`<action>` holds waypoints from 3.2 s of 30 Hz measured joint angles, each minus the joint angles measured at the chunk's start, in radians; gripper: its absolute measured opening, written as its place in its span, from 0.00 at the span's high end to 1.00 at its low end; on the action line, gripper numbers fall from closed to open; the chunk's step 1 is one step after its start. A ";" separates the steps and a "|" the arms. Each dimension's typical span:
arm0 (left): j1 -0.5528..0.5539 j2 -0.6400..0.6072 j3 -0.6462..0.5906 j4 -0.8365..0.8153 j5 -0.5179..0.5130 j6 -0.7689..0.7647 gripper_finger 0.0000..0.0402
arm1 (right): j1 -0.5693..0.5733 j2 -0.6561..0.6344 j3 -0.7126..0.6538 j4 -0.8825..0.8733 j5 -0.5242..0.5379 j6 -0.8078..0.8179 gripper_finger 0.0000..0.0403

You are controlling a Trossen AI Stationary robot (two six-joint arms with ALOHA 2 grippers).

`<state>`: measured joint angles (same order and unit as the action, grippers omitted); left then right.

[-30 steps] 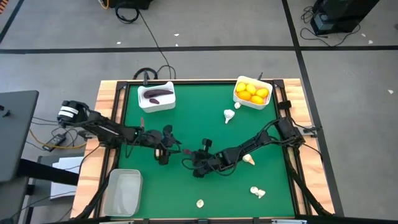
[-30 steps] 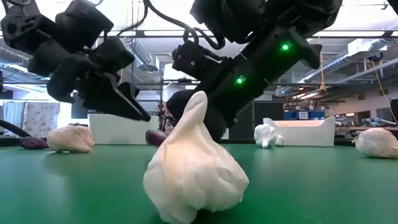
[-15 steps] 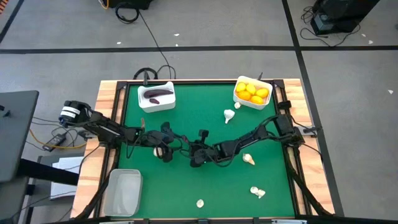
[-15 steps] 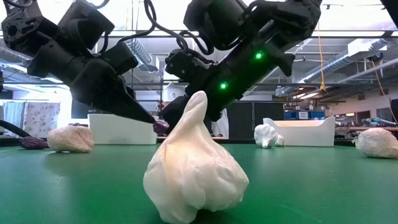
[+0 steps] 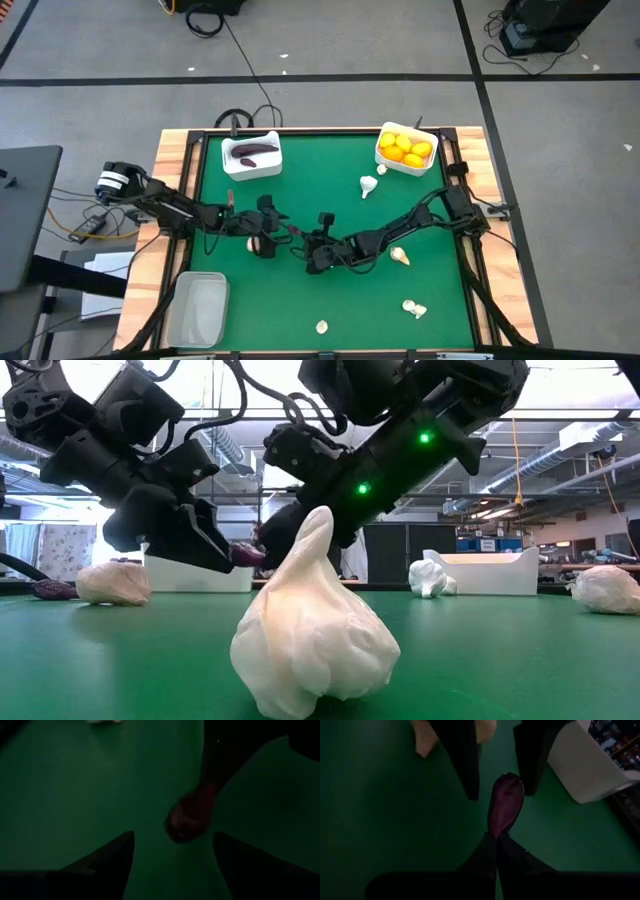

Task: Sort produce into baskets
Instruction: Put the right violet eggplant into the left white bin, then put the violet eggplant into the left white bin

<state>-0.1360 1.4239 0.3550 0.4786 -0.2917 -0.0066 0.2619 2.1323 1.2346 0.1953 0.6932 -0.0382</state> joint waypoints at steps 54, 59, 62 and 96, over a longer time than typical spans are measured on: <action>0.650 -0.262 0.161 -0.490 -0.151 -0.184 0.67 | -0.111 0.000 0.000 -0.115 -0.149 0.302 0.42; 0.656 -0.261 0.160 -0.562 -0.160 -0.180 0.50 | -0.116 0.000 0.000 -0.114 -0.164 0.297 0.42; 0.656 -0.273 0.160 -0.582 -0.161 -0.181 0.41 | -0.116 0.000 0.000 -0.113 -0.164 0.297 0.42; 0.158 -0.329 0.117 -1.392 0.274 -0.570 0.46 | -0.121 0.000 0.000 -0.027 -0.299 0.147 0.42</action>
<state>0.0219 1.0946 0.4723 -0.9133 -0.0181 -0.5766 0.1409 2.1323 1.2343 0.1688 0.3939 0.1084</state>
